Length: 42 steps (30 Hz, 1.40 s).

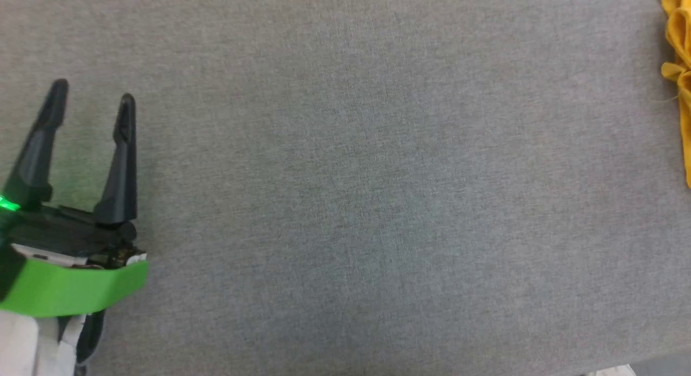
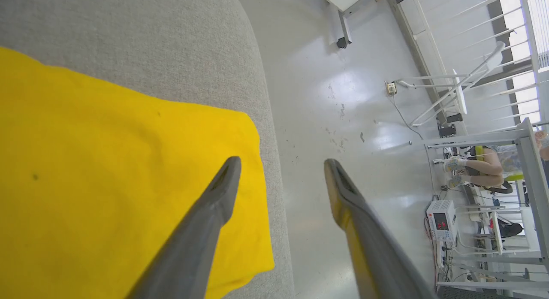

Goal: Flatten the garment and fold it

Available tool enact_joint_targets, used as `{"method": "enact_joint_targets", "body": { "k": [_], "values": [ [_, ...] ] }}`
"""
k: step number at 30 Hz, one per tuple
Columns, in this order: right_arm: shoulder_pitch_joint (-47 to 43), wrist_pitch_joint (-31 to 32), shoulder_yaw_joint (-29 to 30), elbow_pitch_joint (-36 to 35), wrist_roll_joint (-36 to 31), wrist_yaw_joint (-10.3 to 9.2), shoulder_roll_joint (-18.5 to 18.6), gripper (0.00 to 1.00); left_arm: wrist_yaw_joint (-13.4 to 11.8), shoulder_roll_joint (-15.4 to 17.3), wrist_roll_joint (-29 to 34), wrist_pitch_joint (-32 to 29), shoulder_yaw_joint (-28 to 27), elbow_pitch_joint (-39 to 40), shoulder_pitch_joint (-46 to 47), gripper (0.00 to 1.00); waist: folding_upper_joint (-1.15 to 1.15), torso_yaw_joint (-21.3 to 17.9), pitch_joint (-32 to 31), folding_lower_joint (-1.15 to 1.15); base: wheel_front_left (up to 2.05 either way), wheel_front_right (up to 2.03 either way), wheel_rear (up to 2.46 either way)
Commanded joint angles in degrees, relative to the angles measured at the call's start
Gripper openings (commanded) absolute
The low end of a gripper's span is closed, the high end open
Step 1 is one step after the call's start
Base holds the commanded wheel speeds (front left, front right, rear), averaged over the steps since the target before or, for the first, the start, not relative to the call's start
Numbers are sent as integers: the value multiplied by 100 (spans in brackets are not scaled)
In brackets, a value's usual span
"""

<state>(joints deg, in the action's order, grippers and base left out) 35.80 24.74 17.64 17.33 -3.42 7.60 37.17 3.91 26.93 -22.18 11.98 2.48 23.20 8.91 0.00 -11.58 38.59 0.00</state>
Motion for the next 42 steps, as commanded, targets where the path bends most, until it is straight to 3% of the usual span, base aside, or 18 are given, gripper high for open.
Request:
{"method": "enact_joint_targets", "body": {
  "k": [1,8,18,24,29,42],
  "values": [
    [-4,-184,-46,78,-76,-11,7,100,-67,-159,12,118,51,-268,-21,100,0,142,-506,0,0,0,0],
    [-266,-700,-413,133,0,-11,-396,100,-118,-545,-60,261,72,-787,-373,100,0,318,-1397,0,0,0,0],
    [-990,-1723,-794,0,305,-11,-1476,100,-203,-1133,0,299,7,-1169,-922,100,0,735,-2610,0,0,0,0],
    [-1604,-2264,-878,-771,223,-11,-2454,100,-210,-1329,108,301,6,-1240,-1166,100,0,969,-3073,0,0,0,0],
    [-2256,-2561,-1119,-1539,-5,-11,-3010,100,-219,-1454,181,301,50,-1287,-1382,100,0,1106,-3356,0,0,0,0],
    [-3422,-3151,-1166,-1864,-386,-11,-3418,100,-276,-1626,451,301,231,-1756,-1631,100,0,1326,-3561,0,0,0,0]
  ]
}}
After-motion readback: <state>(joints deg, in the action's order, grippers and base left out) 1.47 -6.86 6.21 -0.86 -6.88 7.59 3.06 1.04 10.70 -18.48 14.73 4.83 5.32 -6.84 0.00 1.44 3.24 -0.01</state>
